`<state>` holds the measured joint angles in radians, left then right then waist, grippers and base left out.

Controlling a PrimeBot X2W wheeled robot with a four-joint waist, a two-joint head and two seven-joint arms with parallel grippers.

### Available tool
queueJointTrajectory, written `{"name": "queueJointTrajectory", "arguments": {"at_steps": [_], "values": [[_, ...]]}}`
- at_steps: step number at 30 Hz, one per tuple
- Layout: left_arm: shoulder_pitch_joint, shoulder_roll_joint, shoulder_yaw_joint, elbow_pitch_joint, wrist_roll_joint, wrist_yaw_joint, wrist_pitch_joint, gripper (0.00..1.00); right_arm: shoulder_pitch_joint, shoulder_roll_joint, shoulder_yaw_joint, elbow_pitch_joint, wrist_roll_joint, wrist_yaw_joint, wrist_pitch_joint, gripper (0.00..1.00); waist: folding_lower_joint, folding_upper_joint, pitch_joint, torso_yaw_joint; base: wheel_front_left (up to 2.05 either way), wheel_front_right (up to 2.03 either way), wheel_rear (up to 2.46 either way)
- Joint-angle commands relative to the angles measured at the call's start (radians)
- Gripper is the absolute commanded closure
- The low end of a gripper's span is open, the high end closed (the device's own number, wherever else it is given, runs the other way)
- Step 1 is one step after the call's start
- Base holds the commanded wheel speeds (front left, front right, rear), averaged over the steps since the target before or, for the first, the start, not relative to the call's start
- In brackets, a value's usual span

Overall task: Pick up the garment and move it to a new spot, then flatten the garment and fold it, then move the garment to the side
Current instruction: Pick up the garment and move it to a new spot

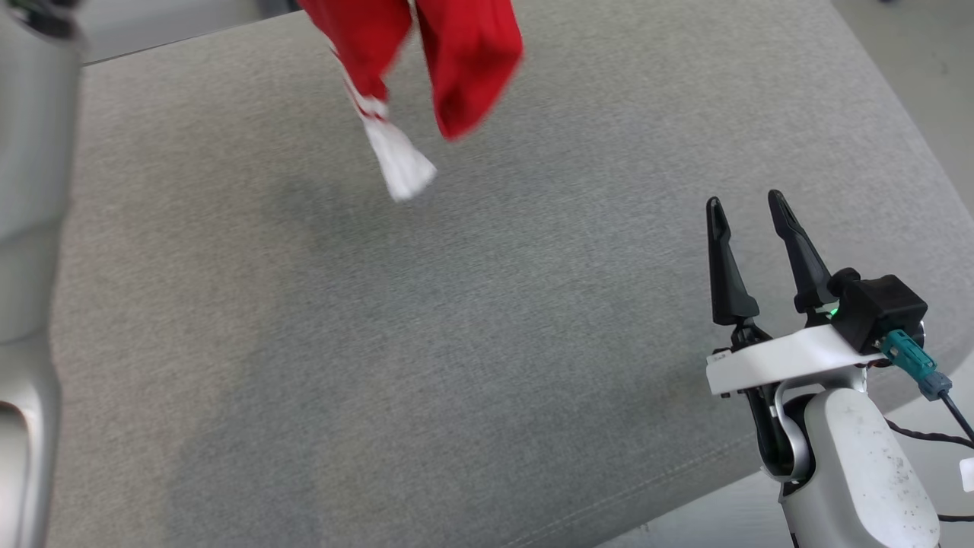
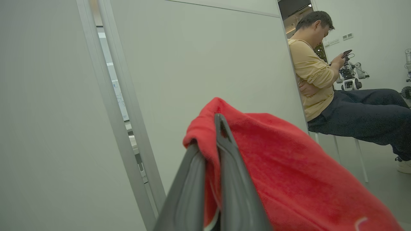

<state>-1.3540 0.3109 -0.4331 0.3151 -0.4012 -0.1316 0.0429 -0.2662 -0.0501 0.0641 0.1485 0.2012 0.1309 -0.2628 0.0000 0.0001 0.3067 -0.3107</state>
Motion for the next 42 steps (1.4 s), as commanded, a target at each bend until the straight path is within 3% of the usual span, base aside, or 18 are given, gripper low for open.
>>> {"name": "queueJointTrajectory", "arguments": {"at_steps": [1,16,24,25,26,34,42], "values": [[0.043,-0.001,-0.016,0.008,-0.015,0.003,-0.006,1.0,0.012,0.0,0.002,-0.006,0.005,0.0,-0.003,0.0,0.0,-0.0001,0.003,-0.041,0.0,0.0,0.0],[0.558,-0.042,-0.132,0.136,-0.072,0.044,-0.154,1.0,0.014,-0.001,0.001,0.009,-0.016,0.0,-0.003,0.0,0.0,-0.0001,-0.021,-0.011,0.0,0.0,0.0],[0.711,-0.091,-0.19,0.256,-0.088,0.039,-0.209,1.0,0.019,-0.001,0.022,0.019,-0.011,0.0,-0.003,0.0,0.0,-0.0001,-0.027,0.006,0.0,0.0,0.0],[0.714,-0.093,-0.197,0.266,-0.08,0.041,-0.216,0.53,0.022,-0.001,0.022,0.02,-0.013,0.0,-0.003,0.0,0.0,-0.0001,-0.029,0.008,0.0,0.0,0.0],[0.717,-0.098,-0.201,0.275,-0.074,0.046,-0.228,0.0,0.024,-0.001,0.021,0.022,-0.016,0.0,-0.003,0.0,0.0,-0.0001,-0.033,0.011,0.0,0.0,0.0],[0.755,-0.112,-0.204,0.287,-0.049,0.075,-0.292,0.0,0.048,-0.001,0.008,0.031,-0.036,0.0,-0.003,0.0,0.0,-0.0001,-0.084,0.075,0.0,0.0,0.0],[0.832,-0.072,-0.115,0.136,-0.037,0.126,-0.308,0.0,0.065,-0.001,-0.015,0.029,-0.057,0.0,-0.003,0.0,0.0,-0.0001,-0.127,0.177,0.0,0.0,0.0]]}}
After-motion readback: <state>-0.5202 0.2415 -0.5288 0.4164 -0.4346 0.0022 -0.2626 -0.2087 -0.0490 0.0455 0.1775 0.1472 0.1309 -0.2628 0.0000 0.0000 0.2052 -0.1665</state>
